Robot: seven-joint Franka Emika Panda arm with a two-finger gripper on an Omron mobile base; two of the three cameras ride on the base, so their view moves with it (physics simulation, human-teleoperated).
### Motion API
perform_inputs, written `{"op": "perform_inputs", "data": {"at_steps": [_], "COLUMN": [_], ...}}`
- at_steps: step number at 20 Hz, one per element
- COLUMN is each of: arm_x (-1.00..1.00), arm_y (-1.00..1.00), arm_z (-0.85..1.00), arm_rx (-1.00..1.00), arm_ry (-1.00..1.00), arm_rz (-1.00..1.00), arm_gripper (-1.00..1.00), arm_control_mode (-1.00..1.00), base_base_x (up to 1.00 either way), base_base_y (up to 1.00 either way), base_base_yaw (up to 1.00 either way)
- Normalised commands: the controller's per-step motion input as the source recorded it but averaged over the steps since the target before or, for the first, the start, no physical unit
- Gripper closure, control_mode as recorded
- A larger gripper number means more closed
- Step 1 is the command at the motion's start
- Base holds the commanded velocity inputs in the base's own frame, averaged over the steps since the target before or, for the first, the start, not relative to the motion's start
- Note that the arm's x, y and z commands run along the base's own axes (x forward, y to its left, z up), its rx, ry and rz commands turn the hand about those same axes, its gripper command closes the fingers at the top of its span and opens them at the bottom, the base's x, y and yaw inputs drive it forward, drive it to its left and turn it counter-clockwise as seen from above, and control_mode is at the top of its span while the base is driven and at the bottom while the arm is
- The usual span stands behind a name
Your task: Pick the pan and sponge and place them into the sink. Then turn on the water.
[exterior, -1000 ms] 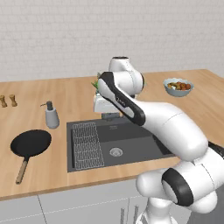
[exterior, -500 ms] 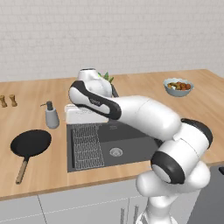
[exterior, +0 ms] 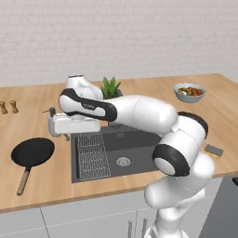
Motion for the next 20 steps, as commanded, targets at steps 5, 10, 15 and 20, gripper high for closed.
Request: {"op": "perform_inputs", "data": {"at_steps": [5, 10, 15, 20], "arm_x": [0.06, 0.05, 0.00, 0.00], "arm_y": [0.12, 0.32, 0.38, 0.45], "arm_z": [-0.07, -0.16, -0.18, -0.24], "arm_rx": [0.00, 0.01, 0.00, -0.02], "arm_ry": [-0.03, -0.06, -0.02, -0.02], "arm_rz": [0.00, 0.00, 0.00, 0.00], "arm_gripper": [-1.00, -1.00, -1.00, -1.00], "arm_control_mode": [-1.00, -1.00, -1.00, -1.00], "base_base_x": [0.00, 0.00, 0.00, 0.00], "base_base_y": [0.00, 0.00, 0.00, 0.00], "base_base_yaw": [0.00, 0.00, 0.00, 0.00]}}
